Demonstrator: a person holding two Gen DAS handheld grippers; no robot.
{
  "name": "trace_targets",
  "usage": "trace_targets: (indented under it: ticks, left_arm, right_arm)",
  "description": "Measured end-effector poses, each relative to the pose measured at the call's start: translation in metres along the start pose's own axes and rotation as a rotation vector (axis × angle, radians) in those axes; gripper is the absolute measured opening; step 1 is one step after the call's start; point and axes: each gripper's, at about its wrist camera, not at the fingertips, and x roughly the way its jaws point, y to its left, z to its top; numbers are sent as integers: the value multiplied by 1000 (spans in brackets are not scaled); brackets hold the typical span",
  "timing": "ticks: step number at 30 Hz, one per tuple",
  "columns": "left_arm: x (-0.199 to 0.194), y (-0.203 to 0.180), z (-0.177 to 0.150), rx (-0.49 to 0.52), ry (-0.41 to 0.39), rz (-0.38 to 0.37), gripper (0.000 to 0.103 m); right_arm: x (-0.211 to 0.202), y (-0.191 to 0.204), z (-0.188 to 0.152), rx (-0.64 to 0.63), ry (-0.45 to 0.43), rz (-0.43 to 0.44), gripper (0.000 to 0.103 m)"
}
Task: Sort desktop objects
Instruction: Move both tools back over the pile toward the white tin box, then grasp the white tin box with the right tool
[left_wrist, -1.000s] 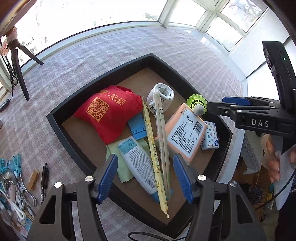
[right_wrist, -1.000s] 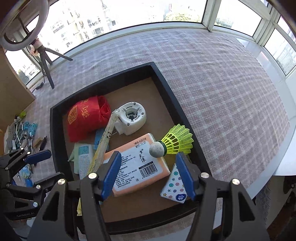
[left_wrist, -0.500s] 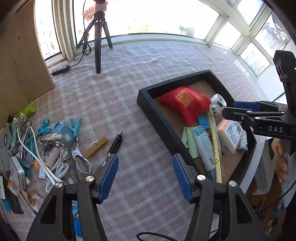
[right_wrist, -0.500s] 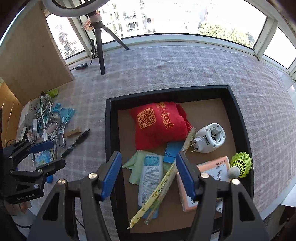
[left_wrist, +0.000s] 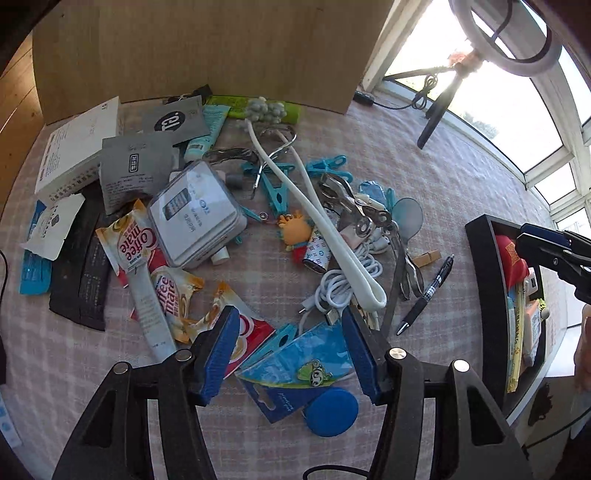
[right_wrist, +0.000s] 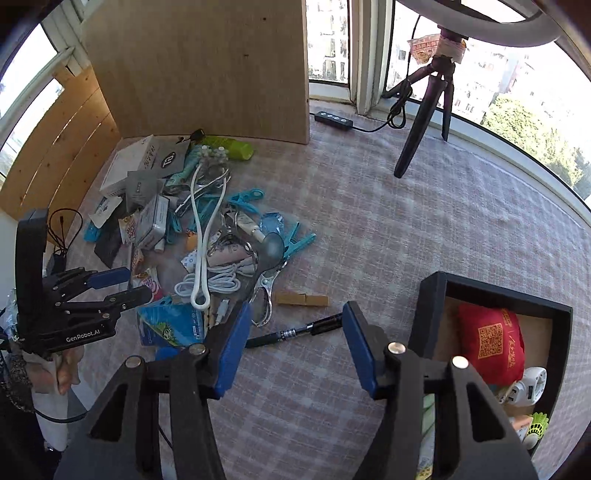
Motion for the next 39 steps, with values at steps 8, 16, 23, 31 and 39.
trace_targets:
  ticks: [8, 16, 23, 31, 39]
  left_arm:
    - [7, 63, 11, -151, -56, -62, 46]
    - [28, 75, 25, -195, -55, -123, 46]
    - [39, 74, 34, -189, -55, -148, 51]
    - [43, 69, 46, -183, -59, -168, 48]
    - [35, 58, 46, -165, -63, -153, 47]
  right_arm:
    - [60, 101, 68, -114, 62, 94, 39]
    - [130, 153, 100, -155, 183, 99, 30]
    - [159, 150, 111, -113, 234, 136, 27]
    - [166, 147, 112, -83, 271, 208, 28]
    - [154, 149, 107, -78, 247, 181, 29]
